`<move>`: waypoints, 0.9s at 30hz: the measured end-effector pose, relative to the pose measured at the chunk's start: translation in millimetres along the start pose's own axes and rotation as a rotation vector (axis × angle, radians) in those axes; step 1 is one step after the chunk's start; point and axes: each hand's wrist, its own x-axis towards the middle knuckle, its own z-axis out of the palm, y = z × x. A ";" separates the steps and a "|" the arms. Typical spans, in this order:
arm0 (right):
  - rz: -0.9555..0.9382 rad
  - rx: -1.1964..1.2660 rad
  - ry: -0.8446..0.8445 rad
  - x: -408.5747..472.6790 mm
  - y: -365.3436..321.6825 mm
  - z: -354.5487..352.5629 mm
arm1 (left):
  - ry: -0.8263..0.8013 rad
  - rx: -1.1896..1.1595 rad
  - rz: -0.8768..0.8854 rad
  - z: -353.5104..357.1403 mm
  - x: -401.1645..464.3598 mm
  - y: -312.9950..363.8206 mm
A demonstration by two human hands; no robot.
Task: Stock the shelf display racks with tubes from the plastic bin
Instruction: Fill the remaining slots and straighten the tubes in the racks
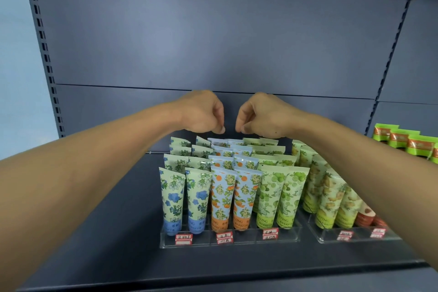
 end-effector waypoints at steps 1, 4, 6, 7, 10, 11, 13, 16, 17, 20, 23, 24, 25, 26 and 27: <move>0.000 0.005 -0.009 -1.4 -0.4 -0.4 | -0.007 -0.003 0.012 -2.7 -2.8 0.9; 0.005 -0.040 -0.086 -6.6 -3.4 1.8 | -0.098 0.056 0.049 -4.5 -10.1 4.5; 0.010 -0.088 -0.117 -8.3 -5.7 5.6 | -0.143 0.126 0.058 0.3 -11.7 5.9; 0.015 -0.112 -0.123 -8.5 -6.9 7.5 | -0.153 0.153 0.063 3.1 -11.3 6.4; 0.032 -0.201 -0.130 -8.0 -10.9 13.3 | -0.159 0.210 0.069 9.9 -9.3 8.0; 0.033 -0.225 -0.136 -7.7 -11.9 15.0 | -0.161 0.224 0.071 11.7 -9.0 9.2; 0.030 -0.254 -0.145 -7.2 -13.5 17.7 | -0.158 0.253 0.081 15.0 -9.5 11.3; 0.028 -0.266 -0.145 -7.3 -14.7 20.6 | -0.114 0.303 0.092 19.5 -12.6 12.0; 0.026 -0.268 -0.140 -7.0 -14.6 21.3 | -0.095 0.312 0.093 20.1 -13.6 11.6; 0.030 -0.267 -0.116 -6.8 -12.7 23.0 | -0.064 0.315 0.094 19.4 -15.2 8.8; 0.041 -0.239 -0.102 -6.0 -9.5 24.2 | -0.048 0.310 0.101 17.7 -15.1 7.8; 0.044 -0.230 -0.099 -6.2 -9.1 24.6 | -0.046 0.309 0.104 17.6 -15.0 8.5; 0.047 -0.225 -0.095 -6.4 -8.8 25.1 | -0.045 0.309 0.108 17.9 -14.8 9.4; 0.050 -0.223 -0.091 -6.7 -8.7 25.4 | -0.045 0.306 0.108 18.6 -14.4 10.2; 0.053 -0.223 -0.086 -6.8 -8.9 25.9 | -0.043 0.303 0.104 19.2 -14.2 10.8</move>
